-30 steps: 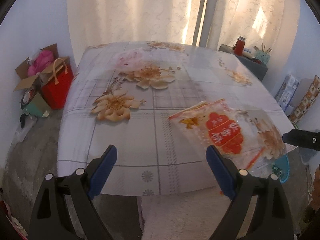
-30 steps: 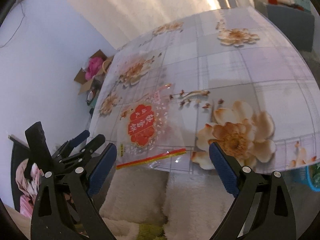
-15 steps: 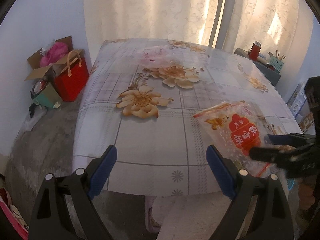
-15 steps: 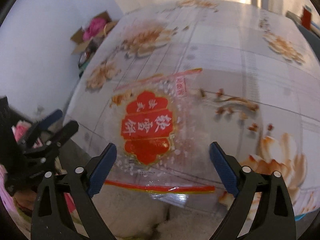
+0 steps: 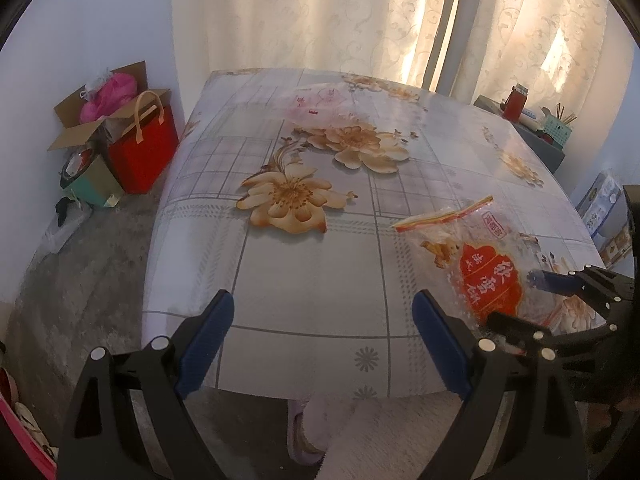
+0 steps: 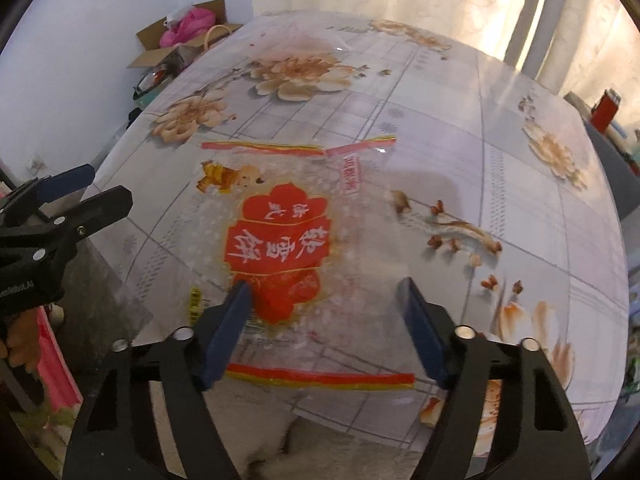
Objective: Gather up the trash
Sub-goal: 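Close the right tool on the red-label snack bag's corner, then grasp the clear heart-print bag with the left tool while the right tool holds the snack bag, then lift and carry both bags toward the blue wastebasket with both tools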
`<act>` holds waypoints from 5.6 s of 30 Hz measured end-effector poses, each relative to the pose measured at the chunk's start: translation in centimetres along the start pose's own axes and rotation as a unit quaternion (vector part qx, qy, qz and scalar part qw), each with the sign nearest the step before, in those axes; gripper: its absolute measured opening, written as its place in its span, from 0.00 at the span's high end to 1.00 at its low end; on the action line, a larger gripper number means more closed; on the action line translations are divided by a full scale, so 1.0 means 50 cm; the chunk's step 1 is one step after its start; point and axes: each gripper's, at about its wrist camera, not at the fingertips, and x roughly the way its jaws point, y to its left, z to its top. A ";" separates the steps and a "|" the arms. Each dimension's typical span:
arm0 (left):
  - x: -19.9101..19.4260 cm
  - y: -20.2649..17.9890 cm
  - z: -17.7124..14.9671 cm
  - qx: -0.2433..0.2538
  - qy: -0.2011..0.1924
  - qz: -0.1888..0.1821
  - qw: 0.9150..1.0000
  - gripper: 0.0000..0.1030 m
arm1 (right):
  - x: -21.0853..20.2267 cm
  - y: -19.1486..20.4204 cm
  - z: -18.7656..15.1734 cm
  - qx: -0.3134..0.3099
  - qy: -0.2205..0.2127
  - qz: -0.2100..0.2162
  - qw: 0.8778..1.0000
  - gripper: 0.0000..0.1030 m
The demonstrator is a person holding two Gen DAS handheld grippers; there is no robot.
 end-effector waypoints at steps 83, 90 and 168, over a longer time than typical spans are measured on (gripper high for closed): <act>0.076 -0.205 0.077 0.154 0.002 -0.039 0.987 0.82 | -0.111 -0.283 -0.150 0.225 -0.062 -0.018 0.972 0.96; 0.054 -0.222 0.042 0.164 -0.015 -0.014 0.986 0.83 | -0.132 -0.279 -0.155 0.229 -0.076 -0.024 0.970 0.96; -0.054 -1.038 -0.029 0.416 0.028 -0.312 0.854 0.87 | -0.351 -0.710 -0.755 0.563 -0.166 -0.209 0.782 0.97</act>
